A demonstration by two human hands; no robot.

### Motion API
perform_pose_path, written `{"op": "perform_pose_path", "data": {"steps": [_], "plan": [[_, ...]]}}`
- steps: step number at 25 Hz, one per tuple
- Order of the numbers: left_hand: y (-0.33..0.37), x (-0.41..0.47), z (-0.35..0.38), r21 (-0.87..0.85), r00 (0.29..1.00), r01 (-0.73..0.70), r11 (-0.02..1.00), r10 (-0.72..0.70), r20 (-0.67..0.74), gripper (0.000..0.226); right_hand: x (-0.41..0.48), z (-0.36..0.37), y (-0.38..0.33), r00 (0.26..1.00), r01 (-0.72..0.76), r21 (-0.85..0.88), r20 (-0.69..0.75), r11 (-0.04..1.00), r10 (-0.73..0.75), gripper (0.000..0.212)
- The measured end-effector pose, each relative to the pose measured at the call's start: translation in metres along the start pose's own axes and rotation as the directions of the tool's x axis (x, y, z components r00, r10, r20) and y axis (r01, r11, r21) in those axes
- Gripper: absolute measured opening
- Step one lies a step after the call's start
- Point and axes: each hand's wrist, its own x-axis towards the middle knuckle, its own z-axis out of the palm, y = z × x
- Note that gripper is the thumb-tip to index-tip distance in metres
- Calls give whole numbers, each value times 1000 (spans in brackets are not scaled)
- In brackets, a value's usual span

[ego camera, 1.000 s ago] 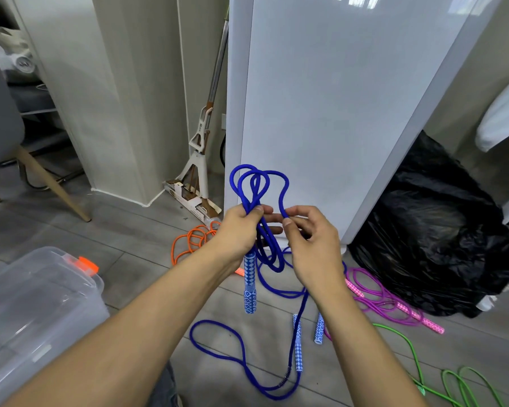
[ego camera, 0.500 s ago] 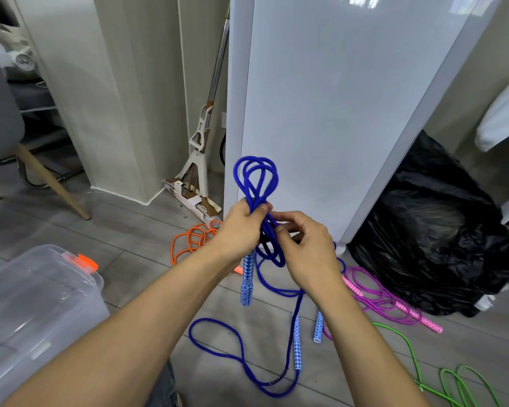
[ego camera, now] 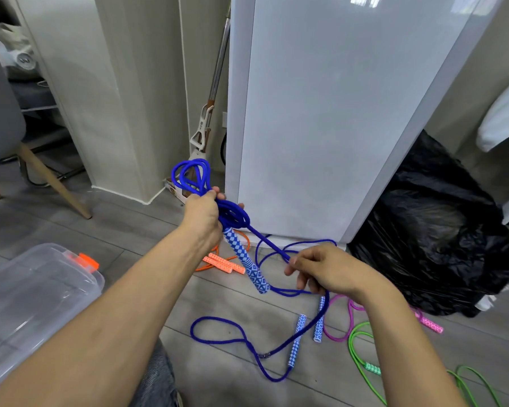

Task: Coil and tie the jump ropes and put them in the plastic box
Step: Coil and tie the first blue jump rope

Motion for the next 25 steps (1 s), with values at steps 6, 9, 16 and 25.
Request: {"op": "perform_pose_path", "data": {"steps": [6, 9, 16, 25], "plan": [[3, 0, -5, 571, 931, -299, 765, 364, -1, 15, -8, -30, 11, 868, -253, -122, -466, 960, 170, 38], [9, -2, -7, 670, 895, -327, 666, 445, -6, 19, -9, -36, 13, 831, -199, -141, -548, 970, 91, 27], [-7, -26, 1, 670, 894, -374, 641, 58, 443, 15, -5, -10, -15, 769, 322, -7, -581, 947, -266, 13], [-21, -46, 4, 728, 784, -469, 500, -143, 604, 13, -4, 8, -23, 839, 371, 10, -433, 929, -331, 17]]}}
